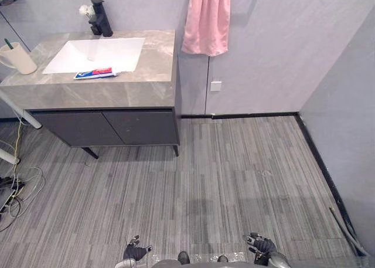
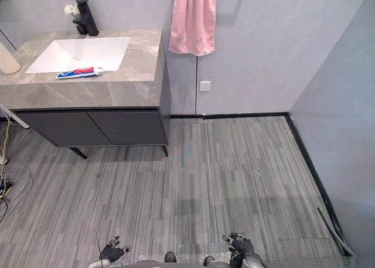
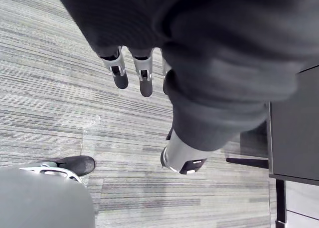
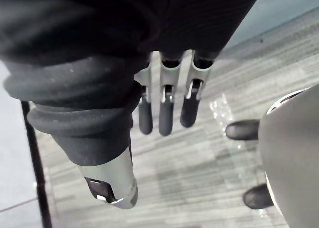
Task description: Organize washtable
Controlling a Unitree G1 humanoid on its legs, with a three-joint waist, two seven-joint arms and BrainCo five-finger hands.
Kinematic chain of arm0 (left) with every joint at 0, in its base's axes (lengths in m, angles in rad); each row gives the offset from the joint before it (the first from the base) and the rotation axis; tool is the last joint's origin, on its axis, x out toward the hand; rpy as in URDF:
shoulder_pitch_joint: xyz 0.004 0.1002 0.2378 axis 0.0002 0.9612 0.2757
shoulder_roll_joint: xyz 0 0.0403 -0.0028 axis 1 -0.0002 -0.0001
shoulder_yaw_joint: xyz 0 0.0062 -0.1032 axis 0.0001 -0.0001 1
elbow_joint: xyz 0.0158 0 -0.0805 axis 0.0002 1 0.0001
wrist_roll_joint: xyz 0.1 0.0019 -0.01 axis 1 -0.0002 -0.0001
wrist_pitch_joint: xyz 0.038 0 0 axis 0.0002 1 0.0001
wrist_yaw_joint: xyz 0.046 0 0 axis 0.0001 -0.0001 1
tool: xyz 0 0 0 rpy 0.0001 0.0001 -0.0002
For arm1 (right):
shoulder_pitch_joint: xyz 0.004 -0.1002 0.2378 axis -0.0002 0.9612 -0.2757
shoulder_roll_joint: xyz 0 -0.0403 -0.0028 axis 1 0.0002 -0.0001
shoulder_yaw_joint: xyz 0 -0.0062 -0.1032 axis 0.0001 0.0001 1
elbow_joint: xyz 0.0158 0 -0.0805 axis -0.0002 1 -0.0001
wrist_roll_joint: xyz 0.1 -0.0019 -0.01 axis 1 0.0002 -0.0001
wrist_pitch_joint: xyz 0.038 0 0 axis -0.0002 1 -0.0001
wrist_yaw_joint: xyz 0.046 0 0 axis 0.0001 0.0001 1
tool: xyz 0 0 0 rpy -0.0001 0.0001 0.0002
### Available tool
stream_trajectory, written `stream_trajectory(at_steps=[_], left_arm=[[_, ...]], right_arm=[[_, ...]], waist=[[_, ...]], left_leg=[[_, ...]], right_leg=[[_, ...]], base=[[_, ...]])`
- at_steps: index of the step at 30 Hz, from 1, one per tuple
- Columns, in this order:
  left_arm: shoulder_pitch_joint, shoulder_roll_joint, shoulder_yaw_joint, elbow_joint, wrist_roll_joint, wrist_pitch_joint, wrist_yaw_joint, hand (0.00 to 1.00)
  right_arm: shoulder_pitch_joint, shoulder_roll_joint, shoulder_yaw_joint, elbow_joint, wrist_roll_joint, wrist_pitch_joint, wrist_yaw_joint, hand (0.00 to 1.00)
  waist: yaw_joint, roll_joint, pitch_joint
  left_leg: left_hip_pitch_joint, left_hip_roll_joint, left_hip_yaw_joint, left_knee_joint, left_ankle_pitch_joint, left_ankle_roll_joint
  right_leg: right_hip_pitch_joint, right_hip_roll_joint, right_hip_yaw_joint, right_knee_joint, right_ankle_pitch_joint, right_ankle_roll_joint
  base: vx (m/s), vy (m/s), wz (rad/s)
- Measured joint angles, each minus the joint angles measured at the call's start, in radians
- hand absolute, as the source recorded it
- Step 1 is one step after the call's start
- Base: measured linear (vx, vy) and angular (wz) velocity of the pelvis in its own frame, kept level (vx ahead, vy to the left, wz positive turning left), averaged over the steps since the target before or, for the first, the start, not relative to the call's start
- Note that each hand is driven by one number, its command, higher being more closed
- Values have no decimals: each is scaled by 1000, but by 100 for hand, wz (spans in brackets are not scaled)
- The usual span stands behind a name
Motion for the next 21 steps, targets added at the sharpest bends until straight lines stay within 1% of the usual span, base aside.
stream_trajectory(at_steps=[4,14,17,21], left_arm=[[-1,4,-2,7,0,0,0,0],[-1,5,-6,7,-2,-1,0,0],[-6,11,-25,7,-1,-1,-1,0],[-9,15,-36,8,-1,0,-2,0]], right_arm=[[7,0,0,0,0,0,-1,0],[11,0,0,1,12,0,-1,0],[12,0,0,1,13,0,-1,0],[13,0,0,1,19,0,0,0]], waist=[[-1,-3,3],[-1,-3,2],[-1,-3,2],[-1,-3,2]], left_leg=[[0,1,8,-1,0,1],[-2,7,9,-1,0,1],[-3,8,9,-1,0,1],[-5,11,9,-1,0,1]], right_leg=[[2,2,5,-15,8,-12],[3,10,6,-22,11,-17],[7,12,7,-33,17,-25],[7,17,7,-36,17,-26]], base=[[-48,-33,-6],[-21,-37,-1],[-18,-42,-1],[-28,-51,0]])
